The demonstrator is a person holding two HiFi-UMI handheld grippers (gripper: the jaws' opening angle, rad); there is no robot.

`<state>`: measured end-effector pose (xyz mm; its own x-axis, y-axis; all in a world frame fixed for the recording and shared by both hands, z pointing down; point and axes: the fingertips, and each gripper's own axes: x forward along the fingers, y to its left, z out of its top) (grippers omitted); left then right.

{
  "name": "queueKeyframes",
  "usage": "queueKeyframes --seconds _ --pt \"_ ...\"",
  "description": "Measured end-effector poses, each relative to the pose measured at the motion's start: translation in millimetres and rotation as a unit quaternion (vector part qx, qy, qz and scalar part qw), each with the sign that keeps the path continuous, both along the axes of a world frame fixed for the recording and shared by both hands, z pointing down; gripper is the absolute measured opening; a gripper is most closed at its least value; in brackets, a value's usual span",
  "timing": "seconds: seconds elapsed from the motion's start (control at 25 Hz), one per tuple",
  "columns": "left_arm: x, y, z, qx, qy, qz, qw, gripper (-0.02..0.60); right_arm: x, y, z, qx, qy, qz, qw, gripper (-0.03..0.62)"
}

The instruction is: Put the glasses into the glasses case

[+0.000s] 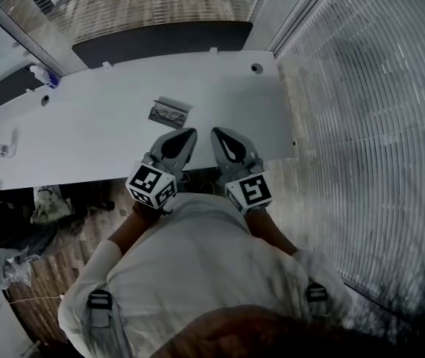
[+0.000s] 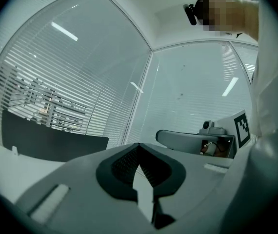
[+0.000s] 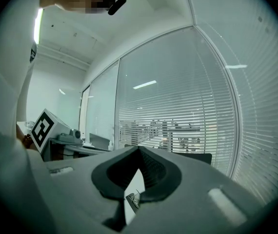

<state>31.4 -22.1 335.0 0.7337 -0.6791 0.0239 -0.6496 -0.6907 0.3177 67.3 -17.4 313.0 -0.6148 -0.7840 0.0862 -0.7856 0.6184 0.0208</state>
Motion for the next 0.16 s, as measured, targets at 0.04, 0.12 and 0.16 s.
queueKeyframes --seconds 0.04,0.12,0.16 --pt "0.5 -1.2 0.8 -0.002 0.002 -0.002 1.0 0.0 2.2 -0.9 1.1 -0.001 -0.002 0.0 1.0 0.0" --pt "1.9 -3.5 3.0 -0.007 0.005 -0.006 0.9999 0.0 6.9 -2.8 3.4 -0.005 -0.008 0.0 1.0 0.0" --pt "2.7 -4.6 4.2 -0.01 0.006 -0.008 0.9999 0.0 9.4 -3.7 4.7 -0.007 -0.011 0.0 1.0 0.0"
